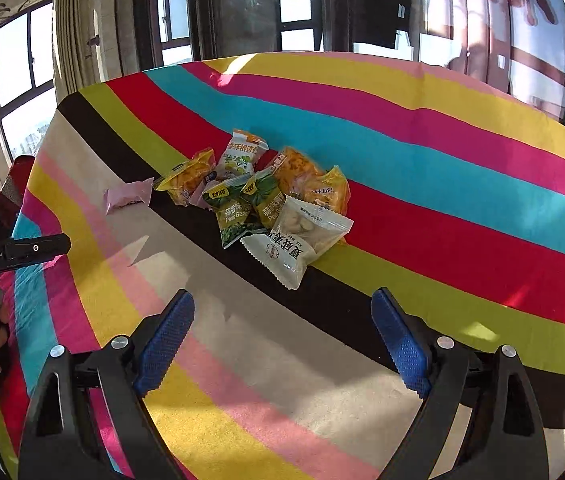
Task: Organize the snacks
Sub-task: 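Move both tools back from the box to the snack pile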
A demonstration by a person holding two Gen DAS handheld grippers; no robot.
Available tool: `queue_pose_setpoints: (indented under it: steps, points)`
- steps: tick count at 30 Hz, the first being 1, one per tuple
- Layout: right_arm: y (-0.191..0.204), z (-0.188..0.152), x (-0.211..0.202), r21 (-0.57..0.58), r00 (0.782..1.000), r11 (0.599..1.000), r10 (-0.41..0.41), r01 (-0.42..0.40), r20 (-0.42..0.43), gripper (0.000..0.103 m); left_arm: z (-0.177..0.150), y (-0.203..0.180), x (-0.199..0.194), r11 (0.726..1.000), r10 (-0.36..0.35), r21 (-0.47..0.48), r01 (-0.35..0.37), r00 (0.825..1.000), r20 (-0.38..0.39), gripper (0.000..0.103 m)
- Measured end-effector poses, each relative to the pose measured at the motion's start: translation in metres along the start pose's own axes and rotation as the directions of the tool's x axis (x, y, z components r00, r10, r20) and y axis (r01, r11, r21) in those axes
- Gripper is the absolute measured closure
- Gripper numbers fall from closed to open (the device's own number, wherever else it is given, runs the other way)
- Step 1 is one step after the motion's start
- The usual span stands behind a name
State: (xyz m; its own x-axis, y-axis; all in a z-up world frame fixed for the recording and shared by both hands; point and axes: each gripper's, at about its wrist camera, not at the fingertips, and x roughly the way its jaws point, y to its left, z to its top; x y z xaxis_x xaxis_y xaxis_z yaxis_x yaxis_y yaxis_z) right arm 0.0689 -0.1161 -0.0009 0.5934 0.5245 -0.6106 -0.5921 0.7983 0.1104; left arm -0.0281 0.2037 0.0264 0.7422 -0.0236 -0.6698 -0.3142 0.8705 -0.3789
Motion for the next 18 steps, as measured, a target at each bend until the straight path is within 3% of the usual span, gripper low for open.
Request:
queue_pose_setpoints:
  steps: [3, 6, 10, 12, 15, 18]
  points:
    - [-0.022, 0.020, 0.026, 0.002, 0.997, 0.998, 0.062, -0.062, -0.036, 0.015, 0.000, 0.007, -0.002, 0.998, -0.044, -0.037, 0.045, 0.999, 0.009, 0.002]
    - [-0.047, 0.035, 0.050, 0.058, 0.992, 0.991, 0.120, -0.117, -0.045, 0.015, 0.001, 0.005, 0.003, 0.999, -0.034, -0.035, 0.034, 0.999, -0.007, 0.002]
    - [-0.063, 0.050, 0.077, 0.112, 0.964, 0.965, 0.247, -0.236, -0.097, 0.015, 0.000, -0.004, 0.009, 1.000, -0.029, 0.010, 0.029, 0.999, -0.023, 0.002]
    - [-0.057, 0.050, 0.077, 0.079, 0.954, 0.958, 0.283, -0.275, -0.101, 0.015, 0.000, -0.003, 0.008, 1.000, -0.028, 0.005, 0.028, 0.999, -0.021, 0.002]
    - [-0.039, 0.038, 0.062, -0.031, 0.955, 0.962, 0.264, -0.270, -0.134, 0.015, -0.001, -0.001, 0.007, 1.000, -0.031, 0.000, 0.031, 0.999, -0.017, 0.002]
    - [-0.027, 0.016, 0.032, -0.075, 0.933, 0.934, 0.341, -0.351, -0.118, 0.015, -0.001, -0.001, 0.007, 0.999, -0.032, 0.002, 0.032, 0.999, -0.017, 0.002]
